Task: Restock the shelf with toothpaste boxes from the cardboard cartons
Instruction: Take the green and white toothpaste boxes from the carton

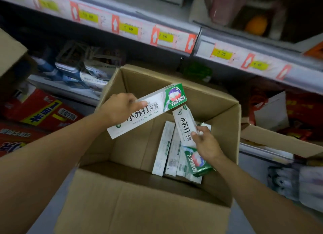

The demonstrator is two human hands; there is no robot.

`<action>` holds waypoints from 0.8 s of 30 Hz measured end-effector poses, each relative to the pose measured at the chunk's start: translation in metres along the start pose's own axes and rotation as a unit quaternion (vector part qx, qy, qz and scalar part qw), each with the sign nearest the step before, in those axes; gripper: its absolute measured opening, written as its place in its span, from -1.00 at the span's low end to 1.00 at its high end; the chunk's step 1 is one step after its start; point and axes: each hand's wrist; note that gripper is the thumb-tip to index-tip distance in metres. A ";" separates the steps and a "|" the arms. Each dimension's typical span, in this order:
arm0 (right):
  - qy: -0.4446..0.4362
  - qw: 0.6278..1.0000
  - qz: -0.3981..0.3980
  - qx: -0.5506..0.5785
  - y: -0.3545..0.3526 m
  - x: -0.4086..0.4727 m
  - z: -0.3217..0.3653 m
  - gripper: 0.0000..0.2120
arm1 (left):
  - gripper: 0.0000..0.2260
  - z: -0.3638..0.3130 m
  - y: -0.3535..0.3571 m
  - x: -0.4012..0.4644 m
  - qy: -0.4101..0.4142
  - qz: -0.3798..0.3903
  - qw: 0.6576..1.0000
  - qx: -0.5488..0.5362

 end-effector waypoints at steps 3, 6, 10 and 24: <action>-0.037 0.999 0.024 -0.018 -0.024 -0.027 0.029 -0.84 | -0.64 -0.017 -0.030 -0.014 -0.001 -0.013 1.000 0.000; -0.075 0.995 0.025 -0.066 -0.046 -0.050 0.056 -0.76 | -0.65 -0.037 -0.065 -0.031 -0.004 -0.025 1.000 0.007; -0.120 0.988 0.033 -0.085 -0.079 -0.078 0.090 -0.74 | -0.65 -0.067 -0.111 -0.057 0.014 -0.038 0.999 0.015; -0.255 0.961 0.045 -0.094 -0.263 -0.193 0.134 -0.79 | -0.50 -0.221 -0.178 -0.179 0.047 -0.116 0.991 -0.044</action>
Point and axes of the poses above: each hand's wrist, its own x-axis towards the middle knuckle, its own y-axis out of the palm, z = x × y, and after that the axes turned 10 degrees about x, right-handed
